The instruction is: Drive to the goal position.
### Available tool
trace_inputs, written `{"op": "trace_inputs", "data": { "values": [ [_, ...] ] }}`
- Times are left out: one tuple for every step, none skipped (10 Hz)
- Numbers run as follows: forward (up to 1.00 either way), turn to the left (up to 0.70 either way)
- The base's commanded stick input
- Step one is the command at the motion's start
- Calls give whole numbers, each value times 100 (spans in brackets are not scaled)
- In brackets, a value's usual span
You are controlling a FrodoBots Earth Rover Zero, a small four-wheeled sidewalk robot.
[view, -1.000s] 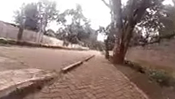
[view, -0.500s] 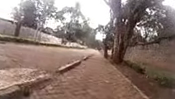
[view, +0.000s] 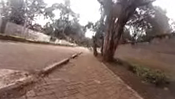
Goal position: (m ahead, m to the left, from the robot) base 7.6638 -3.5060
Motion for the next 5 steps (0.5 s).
{"op": "trace_inputs", "data": {
  "values": [
    [50,11],
    [50,6],
    [50,4],
    [50,9],
    [50,17]
  ]
}}
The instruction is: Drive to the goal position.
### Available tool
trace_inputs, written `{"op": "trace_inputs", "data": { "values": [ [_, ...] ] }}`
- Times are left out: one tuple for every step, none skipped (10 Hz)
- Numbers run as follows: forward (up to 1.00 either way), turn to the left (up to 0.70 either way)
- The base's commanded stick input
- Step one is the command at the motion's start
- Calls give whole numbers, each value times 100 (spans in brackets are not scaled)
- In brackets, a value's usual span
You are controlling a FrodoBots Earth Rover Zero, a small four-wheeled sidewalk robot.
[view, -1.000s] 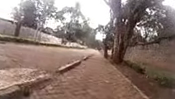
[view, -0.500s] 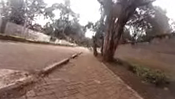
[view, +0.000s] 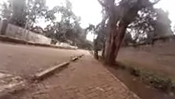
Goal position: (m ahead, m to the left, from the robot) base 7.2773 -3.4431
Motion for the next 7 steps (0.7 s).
{"op": "trace_inputs", "data": {
  "values": [
    [50,-41],
    [50,-11],
    [50,0],
    [50,0],
    [50,0],
    [50,0],
    [50,0]
  ]
}}
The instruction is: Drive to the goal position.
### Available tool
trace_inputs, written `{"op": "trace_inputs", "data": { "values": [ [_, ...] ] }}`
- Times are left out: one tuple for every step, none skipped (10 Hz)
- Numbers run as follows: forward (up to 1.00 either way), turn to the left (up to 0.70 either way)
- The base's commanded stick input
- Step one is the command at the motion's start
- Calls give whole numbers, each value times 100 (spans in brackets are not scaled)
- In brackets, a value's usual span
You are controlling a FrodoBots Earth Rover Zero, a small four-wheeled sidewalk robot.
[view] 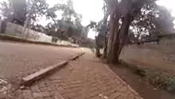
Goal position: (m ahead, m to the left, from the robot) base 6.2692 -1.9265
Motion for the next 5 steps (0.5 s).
{"op": "trace_inputs", "data": {
  "values": [
    [50,0],
    [50,0],
    [50,0],
    [50,4],
    [50,11]
  ]
}}
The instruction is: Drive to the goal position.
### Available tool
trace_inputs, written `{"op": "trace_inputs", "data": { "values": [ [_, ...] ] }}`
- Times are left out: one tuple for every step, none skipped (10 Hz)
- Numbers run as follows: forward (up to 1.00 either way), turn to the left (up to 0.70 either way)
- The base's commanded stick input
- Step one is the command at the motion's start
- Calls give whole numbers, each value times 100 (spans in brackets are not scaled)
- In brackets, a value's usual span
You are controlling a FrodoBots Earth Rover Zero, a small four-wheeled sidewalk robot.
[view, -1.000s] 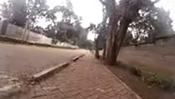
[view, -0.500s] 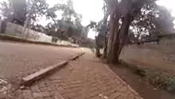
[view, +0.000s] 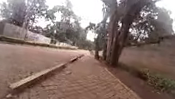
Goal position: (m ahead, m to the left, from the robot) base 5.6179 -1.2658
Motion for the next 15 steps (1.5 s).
{"op": "trace_inputs", "data": {
  "values": [
    [50,17],
    [50,18],
    [50,0],
    [50,0],
    [50,0],
    [50,0],
    [50,0],
    [50,0],
    [50,0],
    [50,7],
    [50,-10],
    [50,-27],
    [50,-15],
    [50,3],
    [50,17]
  ]
}}
